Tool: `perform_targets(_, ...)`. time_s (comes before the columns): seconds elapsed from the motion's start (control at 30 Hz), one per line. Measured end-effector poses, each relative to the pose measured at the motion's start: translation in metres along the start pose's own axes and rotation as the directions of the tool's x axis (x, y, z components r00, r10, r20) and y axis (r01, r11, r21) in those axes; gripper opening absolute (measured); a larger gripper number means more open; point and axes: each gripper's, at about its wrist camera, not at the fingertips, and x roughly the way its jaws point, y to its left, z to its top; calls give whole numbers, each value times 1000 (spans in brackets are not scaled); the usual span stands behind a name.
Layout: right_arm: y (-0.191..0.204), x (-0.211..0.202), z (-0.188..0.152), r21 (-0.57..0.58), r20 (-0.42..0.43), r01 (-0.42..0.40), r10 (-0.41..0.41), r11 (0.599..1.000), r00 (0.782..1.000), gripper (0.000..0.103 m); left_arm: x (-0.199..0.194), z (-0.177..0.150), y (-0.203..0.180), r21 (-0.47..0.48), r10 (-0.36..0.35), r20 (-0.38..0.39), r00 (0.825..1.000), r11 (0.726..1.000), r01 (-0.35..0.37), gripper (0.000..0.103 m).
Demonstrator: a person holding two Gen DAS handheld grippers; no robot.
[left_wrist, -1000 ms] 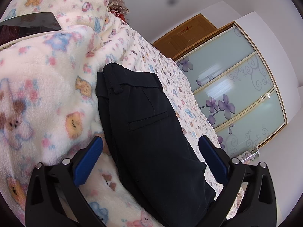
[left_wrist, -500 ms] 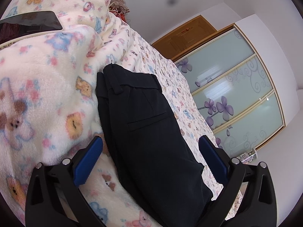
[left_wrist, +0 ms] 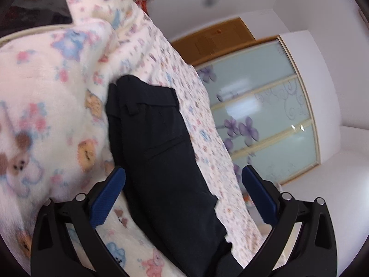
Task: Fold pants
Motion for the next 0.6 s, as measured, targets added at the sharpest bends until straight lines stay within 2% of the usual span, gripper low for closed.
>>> perform_targets(0.07, -10, -12, 1, 59, 43, -69, 67, 996, 997, 89, 2, 3, 2, -9, -40, -60, 997, 999, 39, 101)
perform_targets(0.1, -18, -23, 0, 112, 85, -138, 129, 984, 988, 89, 2, 4, 3, -17, -55, -85, 995, 998, 54, 101)
perform_targets(0.17, -40, -44, -9, 213, 183, -284, 247, 935, 952, 89, 2, 8, 7, -33, -91, -134, 987, 996, 88, 101)
perform_targets(0.23, -59, -59, -20, 271, 254, -373, 308, 887, 917, 92, 5, 10, 8, -35, -108, -184, 977, 994, 103, 101)
perform_targets(0.3, -77, -71, -31, 305, 297, -421, 335, 854, 894, 95, 10, 8, 8, -29, -108, -235, 966, 994, 104, 101)
perform_targets(0.33, -83, -75, -35, 309, 305, -425, 335, 851, 892, 95, 14, 7, 7, -22, -99, -259, 961, 995, 97, 101)
perform_targets(0.4, -97, -84, -44, 311, 325, -428, 328, 849, 887, 95, 21, 6, 6, -5, -63, -291, 954, 998, 64, 101)
perform_targets(0.5, -114, -95, -55, 341, 352, -432, 313, 835, 882, 95, 36, 6, 4, 6, 51, -320, 946, 999, -51, 101)
perform_targets(0.6, -121, -107, -62, 327, 373, -442, 316, 835, 872, 97, 56, 8, 0, 17, 177, -373, 911, 983, -183, 101)
